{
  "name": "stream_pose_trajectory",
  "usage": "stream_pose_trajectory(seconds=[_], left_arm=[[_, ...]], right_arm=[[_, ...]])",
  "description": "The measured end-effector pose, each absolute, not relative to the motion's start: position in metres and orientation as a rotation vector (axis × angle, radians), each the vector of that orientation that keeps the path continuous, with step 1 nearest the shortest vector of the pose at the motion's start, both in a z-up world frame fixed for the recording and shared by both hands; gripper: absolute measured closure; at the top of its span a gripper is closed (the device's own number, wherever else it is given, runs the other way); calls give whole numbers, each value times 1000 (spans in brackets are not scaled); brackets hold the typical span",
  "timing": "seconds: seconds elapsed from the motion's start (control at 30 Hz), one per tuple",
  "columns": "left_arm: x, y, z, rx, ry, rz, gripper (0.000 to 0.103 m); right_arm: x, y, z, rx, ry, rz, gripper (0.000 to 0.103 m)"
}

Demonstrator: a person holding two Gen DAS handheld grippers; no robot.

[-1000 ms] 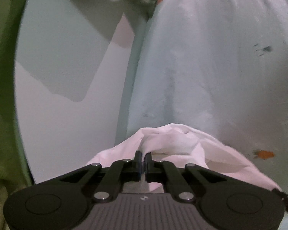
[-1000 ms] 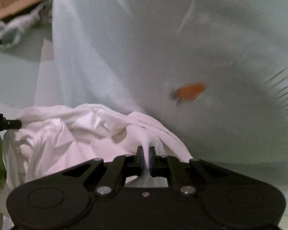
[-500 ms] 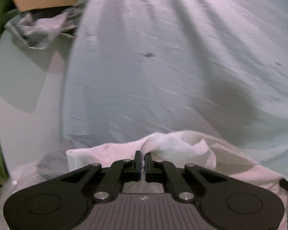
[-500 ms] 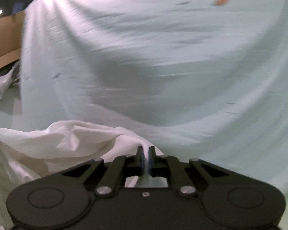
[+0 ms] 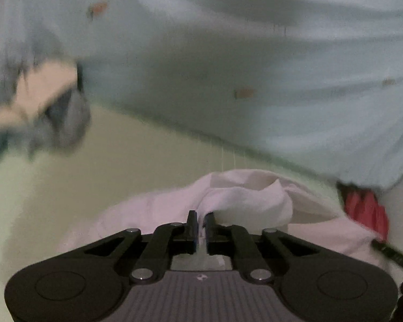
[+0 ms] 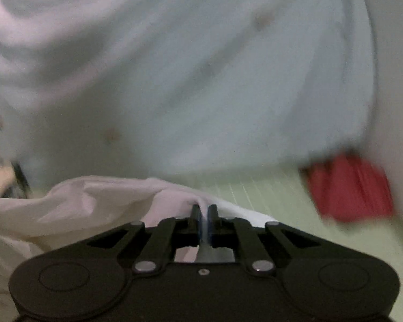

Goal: Fold clothes
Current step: 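Lift the white shirt with both grippers and pull it onto the open sheet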

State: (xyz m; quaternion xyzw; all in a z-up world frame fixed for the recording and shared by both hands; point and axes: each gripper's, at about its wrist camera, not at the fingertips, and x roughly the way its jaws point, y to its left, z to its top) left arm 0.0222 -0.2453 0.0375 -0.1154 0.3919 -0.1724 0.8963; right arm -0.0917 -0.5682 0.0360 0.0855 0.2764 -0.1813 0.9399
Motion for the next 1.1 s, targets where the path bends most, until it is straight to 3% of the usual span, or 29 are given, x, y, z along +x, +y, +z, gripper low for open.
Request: stream_pose_trajectory(seconds=[0.1, 0.2, 0.27, 0.43, 0.6, 0.63, 0.7, 0.83, 0.9, 0.97, 1.03, 1.1], left_arm=[[2, -258, 18, -215, 846, -333, 91], [-14, -260, 15, -193, 848, -303, 78], [-23, -257, 13, -204, 861, -283, 72], [-41, -252, 6, -217, 905, -204, 56], [-52, -255, -3, -164, 963, -150, 50], [-54, -256, -5, -148, 978, -138, 43], [-55, -254, -13, -115, 1015, -99, 37], [-53, -243, -33, -159, 1082, -89, 37], [-51, -238, -41, -184, 1101, -89, 40], [-48, -234, -49, -180, 1116, -76, 58], [-45, -227, -55, -166, 1129, -45, 103], [-41, -212, -59, -187, 1125, -27, 103]], right_arm=[[-113, -588, -1, 236, 649, -397, 97], [-126, -597, -8, 245, 655, -381, 96], [-134, -604, -6, 245, 643, -368, 92], [-154, -614, -6, 261, 612, -338, 68], [-159, -614, -25, 270, 680, -330, 61], [-160, -613, -28, 274, 694, -331, 55], [-161, -609, -35, 273, 721, -338, 50], [-162, -602, -43, 241, 757, -356, 47], [-162, -600, -45, 230, 771, -365, 47], [-162, -597, -46, 215, 776, -368, 47], [-162, -594, -47, 193, 778, -370, 56], [-162, -592, -45, 188, 769, -371, 72]])
